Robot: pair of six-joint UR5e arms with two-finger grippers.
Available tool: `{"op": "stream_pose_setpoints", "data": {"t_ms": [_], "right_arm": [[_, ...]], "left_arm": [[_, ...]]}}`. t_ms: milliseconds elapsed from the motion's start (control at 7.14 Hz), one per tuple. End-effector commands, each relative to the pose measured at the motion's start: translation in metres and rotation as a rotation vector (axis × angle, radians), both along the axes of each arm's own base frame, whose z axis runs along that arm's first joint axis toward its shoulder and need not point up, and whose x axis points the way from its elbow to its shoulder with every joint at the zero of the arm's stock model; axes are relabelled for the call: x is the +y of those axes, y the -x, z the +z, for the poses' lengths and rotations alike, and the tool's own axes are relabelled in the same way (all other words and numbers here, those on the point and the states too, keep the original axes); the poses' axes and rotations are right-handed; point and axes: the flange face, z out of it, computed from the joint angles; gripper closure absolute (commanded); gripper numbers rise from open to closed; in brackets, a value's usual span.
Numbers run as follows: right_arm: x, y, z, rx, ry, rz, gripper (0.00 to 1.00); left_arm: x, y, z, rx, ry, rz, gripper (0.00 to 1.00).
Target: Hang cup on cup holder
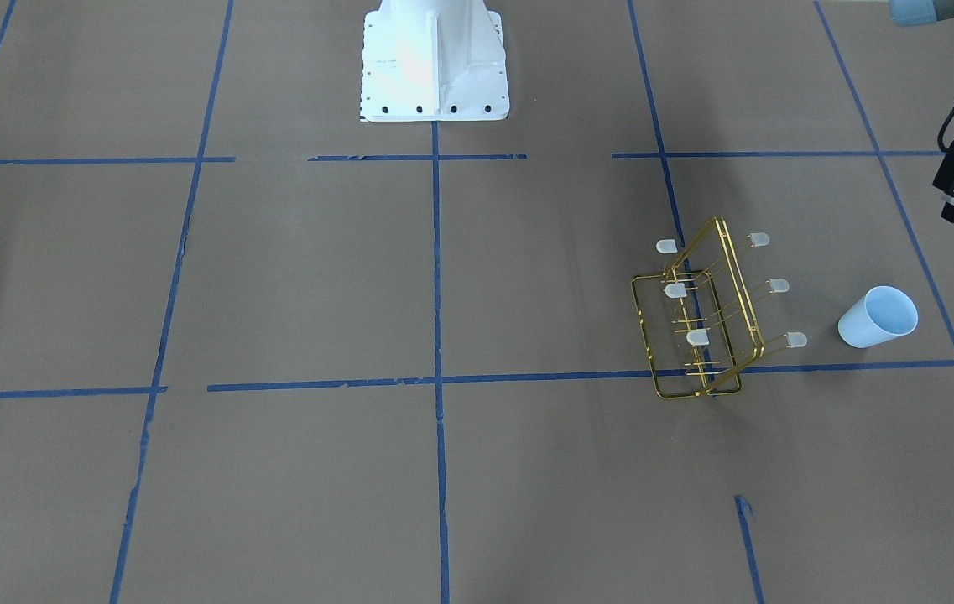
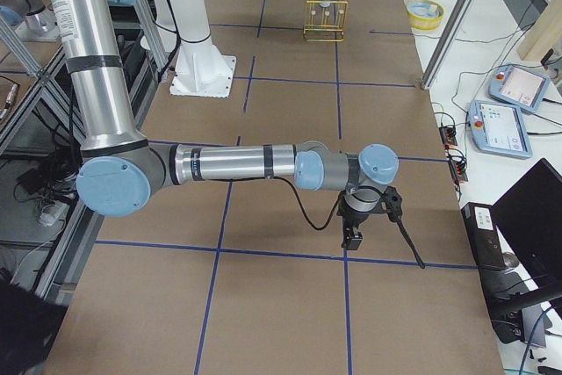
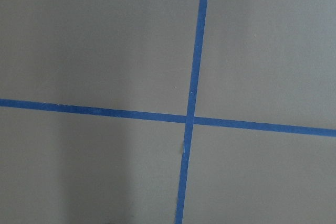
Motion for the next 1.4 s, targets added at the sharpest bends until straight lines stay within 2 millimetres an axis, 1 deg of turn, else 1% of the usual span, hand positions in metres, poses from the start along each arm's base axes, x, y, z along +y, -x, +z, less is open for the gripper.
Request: {"op": "stream_pose_setpoints", "data": {"t_ms": [0, 140, 280, 420, 701, 841, 981, 1121, 1261], "right_arm": [[0.0, 0.0, 0.0, 0.0, 0.001, 0.0, 0.0], [0.0, 0.001, 0.0, 0.0, 0.0, -0.002, 0.0], [0.0, 0.0, 0.0, 0.0, 0.001, 0.0, 0.0], [0.0, 0.001, 0.0, 0.0, 0.001, -0.002, 0.0], [0.0, 0.0, 0.0, 0.0, 0.0, 0.0, 0.0], [0.0, 0.0, 0.0, 0.0, 0.0, 0.0, 0.0], [0.0, 0.0, 0.0, 0.0, 0.001, 0.0, 0.0], [0.0, 0.0, 0.0, 0.0, 0.0, 0.0, 0.0], [0.0, 0.0, 0.0, 0.0, 0.0, 0.0, 0.0]], "left_arm": [[0.011, -0.059, -0.009, 0.075, -0.037, -0.1, 0.0], [0.018, -0.088, -0.003, 0.061, -0.05, -0.159, 0.0], [0.022, -0.104, 0.012, 0.053, -0.073, -0.211, 0.0], [0.023, -0.115, 0.029, 0.043, -0.072, -0.259, 0.0], [0.031, -0.137, 0.056, 0.018, -0.101, -0.343, 0.0], [0.034, -0.146, 0.063, 0.013, -0.111, -0.358, 0.0], [0.039, -0.156, 0.064, 0.021, -0.121, -0.377, 0.0], [0.035, -0.168, 0.062, 0.026, -0.152, -0.407, 0.0], [0.03, -0.181, 0.069, 0.004, -0.178, -0.426, 0.0]]}}
